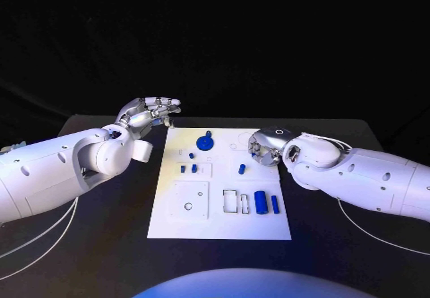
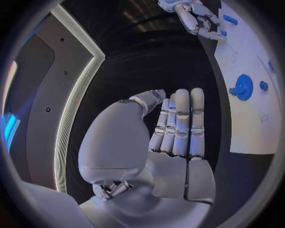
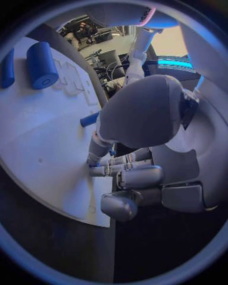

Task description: Assemble the parts on the task board

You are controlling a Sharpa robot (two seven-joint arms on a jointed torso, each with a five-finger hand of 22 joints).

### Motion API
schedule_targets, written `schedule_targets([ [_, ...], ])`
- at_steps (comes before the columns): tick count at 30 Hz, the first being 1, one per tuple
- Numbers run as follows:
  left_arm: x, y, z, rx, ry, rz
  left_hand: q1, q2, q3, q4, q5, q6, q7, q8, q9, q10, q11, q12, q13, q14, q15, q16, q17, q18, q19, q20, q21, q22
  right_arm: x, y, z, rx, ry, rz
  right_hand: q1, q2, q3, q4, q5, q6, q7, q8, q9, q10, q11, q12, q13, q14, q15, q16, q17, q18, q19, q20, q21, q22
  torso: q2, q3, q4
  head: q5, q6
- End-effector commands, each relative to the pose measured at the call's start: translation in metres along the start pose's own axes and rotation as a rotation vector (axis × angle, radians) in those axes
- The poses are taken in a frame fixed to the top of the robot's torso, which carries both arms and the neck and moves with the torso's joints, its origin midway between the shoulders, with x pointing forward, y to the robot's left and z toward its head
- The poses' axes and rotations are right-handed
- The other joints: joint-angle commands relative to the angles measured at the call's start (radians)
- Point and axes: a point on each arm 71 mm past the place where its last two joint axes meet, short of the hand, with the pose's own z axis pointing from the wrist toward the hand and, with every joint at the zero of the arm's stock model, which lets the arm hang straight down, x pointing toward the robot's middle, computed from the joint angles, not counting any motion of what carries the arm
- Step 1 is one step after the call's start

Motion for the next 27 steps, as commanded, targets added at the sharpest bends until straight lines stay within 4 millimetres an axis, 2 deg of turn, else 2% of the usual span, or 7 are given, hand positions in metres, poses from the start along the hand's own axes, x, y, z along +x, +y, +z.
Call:
schedule_targets([
  [1,0.003,0.001,0.000,-0.019,0.033,-0.009,-0.013,0.000,-0.003,-0.002,0.000,-0.008,-0.001,-0.003,-0.001,-0.012,0.002,0.003,-0.001,-0.009,0.001,-0.008,-0.002,0.005,-0.001,0.004,-0.008,-0.002,0.015,-0.003,-0.002,0.046,0.094,-0.069,-0.004,0.003,0.003,-0.007,-0.005,-0.004,0.003,-0.006,0.000,-0.005,0.000,-0.004,-0.005,0.030,-0.005,0.001,-0.003,-0.020,0.005,0.002,0.007,0.003,0.000,-0.0003,0.0006,0.000,-0.001],
  [7,0.004,0.002,-0.001,-0.037,0.049,-0.006,-0.014,-0.001,-0.001,-0.004,0.001,-0.012,0.004,-0.003,-0.001,-0.034,0.008,-0.002,-0.004,-0.021,0.006,-0.013,-0.005,0.005,-0.005,0.008,-0.015,-0.005,0.016,-0.004,-0.002,0.060,0.103,-0.093,-0.002,0.009,0.013,-0.019,0.007,0.007,0.000,-0.003,0.002,0.005,-0.002,-0.006,-0.006,0.028,-0.006,-0.002,-0.011,-0.023,0.011,0.002,0.022,0.015,-0.001,-0.0004,-0.0004,-0.001,-0.003],
  [15,0.004,0.003,-0.001,-0.050,0.059,-0.005,-0.014,0.000,0.001,-0.005,0.002,-0.014,0.007,-0.002,0.000,-0.047,0.012,-0.004,-0.007,-0.029,0.009,-0.017,-0.007,0.005,-0.009,0.010,-0.020,-0.007,0.010,-0.001,-0.003,0.054,0.028,-0.090,-0.005,0.020,0.023,-0.034,0.029,0.026,-0.006,0.003,0.008,0.025,-0.008,-0.007,-0.006,0.031,-0.011,0.001,-0.008,-0.027,0.024,-0.002,0.049,0.036,-0.001,0.0004,0.0001,-0.004,-0.001],
  [27,0.005,0.004,-0.001,-0.059,0.063,-0.005,-0.016,0.000,0.001,-0.005,0.003,-0.016,0.010,-0.001,0.000,-0.055,0.015,-0.007,-0.009,-0.033,0.012,-0.020,-0.009,0.005,-0.010,0.012,-0.022,-0.009,0.002,0.003,-0.005,0.022,-0.080,-0.055,-0.011,0.023,0.025,-0.035,0.032,0.030,-0.007,0.005,0.011,0.031,-0.010,-0.009,-0.007,0.032,-0.013,0.001,-0.007,-0.033,0.037,-0.003,0.073,0.052,-0.001,-0.0007,-0.0003,-0.002,0.002],
])
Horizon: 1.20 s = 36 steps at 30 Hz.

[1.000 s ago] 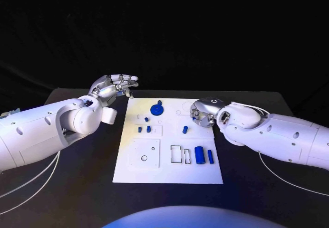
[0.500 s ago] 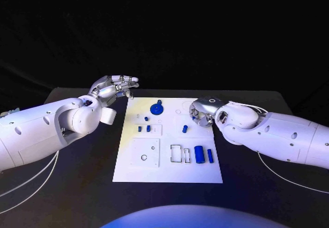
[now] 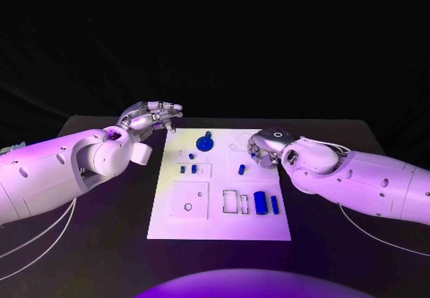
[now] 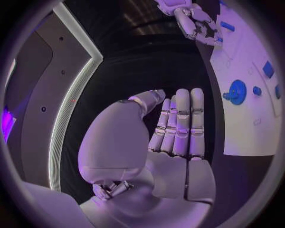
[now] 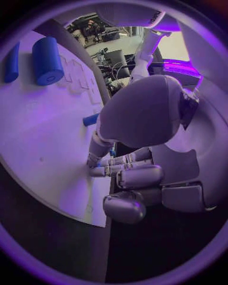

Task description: Assemble the parts on the task board

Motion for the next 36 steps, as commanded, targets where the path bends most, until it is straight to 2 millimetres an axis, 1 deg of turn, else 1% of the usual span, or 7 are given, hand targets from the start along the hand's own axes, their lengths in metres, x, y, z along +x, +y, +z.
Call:
schedule_targets([
  [1,0.003,0.000,0.000,-0.003,0.025,-0.002,-0.008,0.000,0.001,-0.005,0.003,-0.006,-0.001,-0.001,0.000,-0.006,-0.002,-0.006,-0.001,-0.006,-0.001,-0.005,-0.001,0.005,-0.003,0.005,-0.003,-0.002,-0.002,-0.003,-0.001,0.017,-0.043,-0.003,0.000,0.010,0.003,-0.005,0.003,0.006,0.000,0.006,0.001,0.006,0.000,-0.003,0.001,0.032,-0.005,0.002,0.000,-0.009,0.008,-0.001,0.007,0.024,0.000,-0.0010,-0.0005,0.001,0.002],
  [16,0.002,0.001,0.000,-0.011,0.025,-0.002,-0.012,0.001,0.002,-0.003,0.004,-0.009,0.001,-0.001,0.000,-0.017,0.001,-0.010,-0.004,-0.009,0.002,-0.007,-0.003,0.005,-0.005,0.007,-0.007,-0.004,-0.016,-0.004,-0.011,0.001,-0.109,0.039,-0.007,0.009,0.003,-0.006,-0.007,0.008,-0.002,0.006,0.003,0.010,-0.001,-0.006,0.000,0.033,-0.006,0.002,0.001,-0.011,0.011,-0.002,0.014,0.030,0.000,-0.0008,-0.0004,0.003,0.009],
  [24,0.002,0.001,0.000,-0.011,0.025,-0.002,-0.013,0.000,0.002,-0.003,0.004,-0.010,0.002,-0.001,0.000,-0.020,0.002,-0.011,-0.005,-0.010,0.002,-0.008,-0.004,0.005,-0.005,0.008,-0.008,-0.004,-0.030,0.011,-0.023,-0.045,-0.150,0.079,-0.009,0.009,0.003,-0.006,-0.010,0.008,-0.002,0.006,0.003,0.010,-0.001,-0.007,0.000,0.033,-0.006,0.003,0.002,-0.011,0.012,-0.002,0.017,0.032,-0.001,-0.0006,-0.0017,0.010,0.010],
  [25,0.002,0.001,0.000,-0.011,0.025,-0.002,-0.013,0.000,0.002,-0.003,0.004,-0.010,0.002,-0.001,0.000,-0.020,0.002,-0.011,-0.005,-0.010,0.002,-0.008,-0.004,0.005,-0.005,0.008,-0.008,-0.004,-0.031,0.015,-0.024,-0.053,-0.155,0.084,-0.009,0.009,0.003,-0.006,-0.010,0.008,-0.002,0.006,0.003,0.011,-0.001,-0.007,0.000,0.033,-0.006,0.003,0.003,-0.011,0.013,-0.002,0.017,0.032,0.000,-0.0004,-0.0014,0.014,0.013],
  [31,0.003,0.001,0.001,-0.010,0.028,-0.004,-0.013,0.000,0.002,-0.003,0.005,-0.011,0.003,-0.001,0.000,-0.022,0.003,-0.012,-0.005,-0.011,0.003,-0.009,-0.004,0.005,-0.005,0.008,-0.008,-0.004,-0.038,0.045,-0.027,-0.129,-0.172,0.124,-0.012,0.009,0.002,-0.005,-0.013,0.008,-0.002,0.006,0.004,0.011,-0.001,-0.008,0.000,0.033,-0.007,0.002,0.000,-0.011,0.012,-0.002,0.017,0.032,0.000,0.0001,0.0005,0.034,0.016],
  [34,0.004,0.002,0.001,-0.011,0.031,-0.005,-0.013,0.000,0.002,-0.003,0.005,-0.011,0.003,-0.001,0.000,-0.022,0.003,-0.012,-0.005,-0.011,0.003,-0.009,-0.004,0.005,-0.005,0.008,-0.008,-0.004,-0.040,0.068,-0.027,-0.184,-0.173,0.147,-0.012,0.009,0.002,-0.005,-0.013,0.008,-0.002,0.006,0.004,0.011,-0.001,-0.008,0.000,0.033,-0.007,0.002,0.000,-0.011,0.012,-0.002,0.017,0.032,0.001,-0.0003,0.0020,0.050,0.015],
  [36,0.005,0.002,0.002,-0.011,0.032,-0.006,-0.013,0.000,0.002,-0.003,0.005,-0.011,0.003,-0.001,0.000,-0.022,0.003,-0.012,-0.005,-0.011,0.003,-0.009,-0.004,0.005,-0.005,0.008,-0.008,-0.004,-0.041,0.075,-0.026,-0.202,-0.171,0.154,-0.012,0.009,0.002,-0.005,-0.014,0.008,-0.002,0.006,0.004,0.011,-0.001,-0.009,-0.001,0.033,-0.007,0.002,0.000,-0.011,0.012,-0.002,0.016,0.032,0.001,-0.0004,0.0019,0.060,0.015],
])
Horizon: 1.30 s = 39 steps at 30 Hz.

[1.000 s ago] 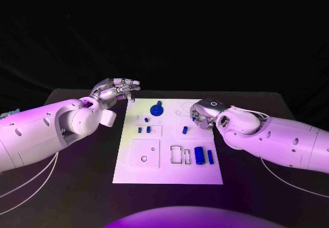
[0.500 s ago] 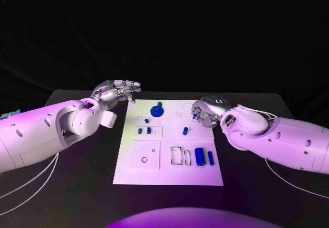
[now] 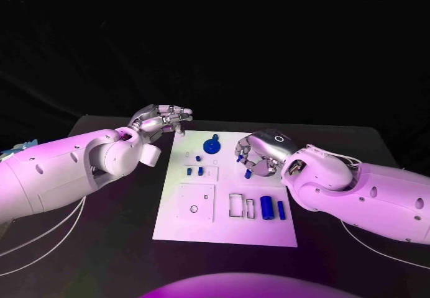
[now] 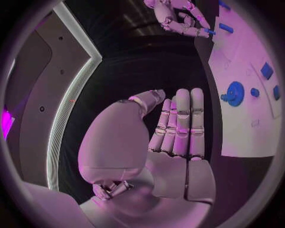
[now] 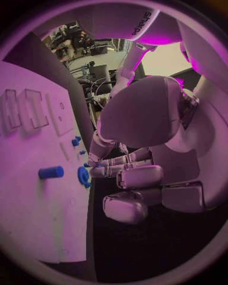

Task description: Assemble the parts on the task board

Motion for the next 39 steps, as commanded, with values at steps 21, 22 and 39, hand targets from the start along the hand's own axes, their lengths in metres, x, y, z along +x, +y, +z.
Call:
schedule_targets([
  [21,0.014,-0.002,0.003,0.037,0.019,-0.005,-0.011,0.001,0.003,-0.004,0.005,-0.007,-0.001,0.000,0.000,-0.008,0.000,-0.005,-0.002,-0.008,0.000,-0.006,-0.002,0.005,-0.002,0.005,-0.006,-0.002,0.053,0.071,0.013,-0.145,0.110,0.121,-0.011,0.003,0.003,-0.005,-0.008,0.004,0.000,0.003,0.002,0.007,0.002,0.000,0.000,0.032,-0.007,0.001,-0.004,-0.011,0.004,-0.002,-0.001,0.032,0.001,-0.0013,-0.0006,0.084,-0.024],
  [22,0.015,-0.002,0.003,0.037,0.020,-0.005,-0.011,0.001,0.003,-0.004,0.005,-0.007,-0.001,0.000,0.000,-0.008,0.000,-0.005,-0.002,-0.008,0.000,-0.006,-0.002,0.005,-0.002,0.005,-0.006,-0.002,0.054,0.071,0.013,-0.145,0.111,0.122,-0.011,0.003,0.003,-0.005,-0.008,0.004,0.000,0.003,0.002,0.007,0.002,0.000,0.000,0.032,-0.007,0.001,-0.004,-0.011,0.004,-0.002,-0.001,0.032,0.001,-0.0013,-0.0007,0.085,-0.025],
  [39,0.018,-0.002,0.003,0.035,0.032,-0.009,-0.012,0.002,0.003,-0.004,0.005,-0.007,-0.001,0.001,0.001,-0.008,0.000,-0.004,-0.003,-0.008,0.000,-0.006,-0.002,0.005,-0.002,0.006,-0.006,-0.002,0.073,0.074,0.014,-0.142,0.169,0.122,-0.020,0.002,0.000,-0.003,-0.009,0.001,0.001,0.000,0.003,0.006,0.003,-0.004,-0.002,0.031,-0.006,0.000,-0.005,-0.011,0.004,-0.002,0.000,0.034,0.000,-0.0012,-0.0003,0.095,-0.040],
])
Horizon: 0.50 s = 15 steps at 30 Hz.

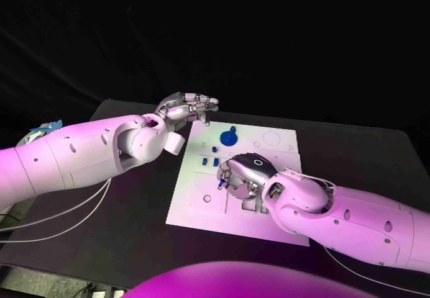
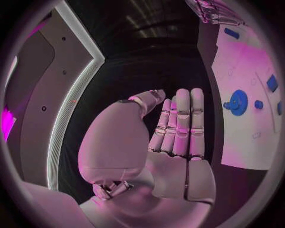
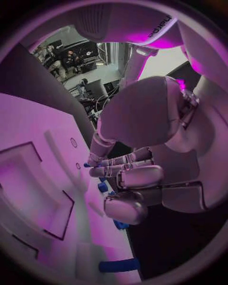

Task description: Assemble the parts on the task board

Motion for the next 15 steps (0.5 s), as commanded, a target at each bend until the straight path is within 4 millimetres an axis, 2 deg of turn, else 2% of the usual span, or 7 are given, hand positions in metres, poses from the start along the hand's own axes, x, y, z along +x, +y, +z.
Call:
schedule_targets([
  [1,0.0025,-0.0012,0.0006,0.013,0.009,-0.001,-0.012,0.002,0.003,-0.004,0.005,-0.007,0.000,0.001,0.001,-0.008,0.000,-0.004,-0.001,-0.008,0.000,-0.006,-0.001,0.005,-0.002,0.006,-0.006,-0.001,0.0038,0.0008,-0.0002,-0.010,0.033,-0.008,-0.009,-0.001,-0.003,0.000,-0.001,0.003,0.000,0.001,0.001,0.006,0.002,-0.005,-0.002,0.031,-0.006,0.000,0.000,-0.011,0.004,-0.002,0.001,0.034,0.000,0.0000,0.0000,0.000,-0.003],
  [15,0.0020,-0.0008,0.0005,0.008,0.012,-0.002,-0.012,0.002,0.003,-0.004,0.005,-0.007,0.000,0.001,0.001,-0.009,0.000,-0.004,-0.001,-0.008,0.000,-0.006,-0.002,0.005,-0.002,0.006,-0.007,-0.001,0.0103,-0.0002,0.0008,-0.004,0.047,-0.018,-0.011,-0.001,-0.004,0.001,-0.002,0.003,0.000,0.001,0.002,0.006,0.002,-0.005,-0.002,0.031,-0.006,0.000,0.000,-0.011,0.005,-0.002,0.001,0.034,0.000,0.0000,0.0004,-0.001,-0.003],
])
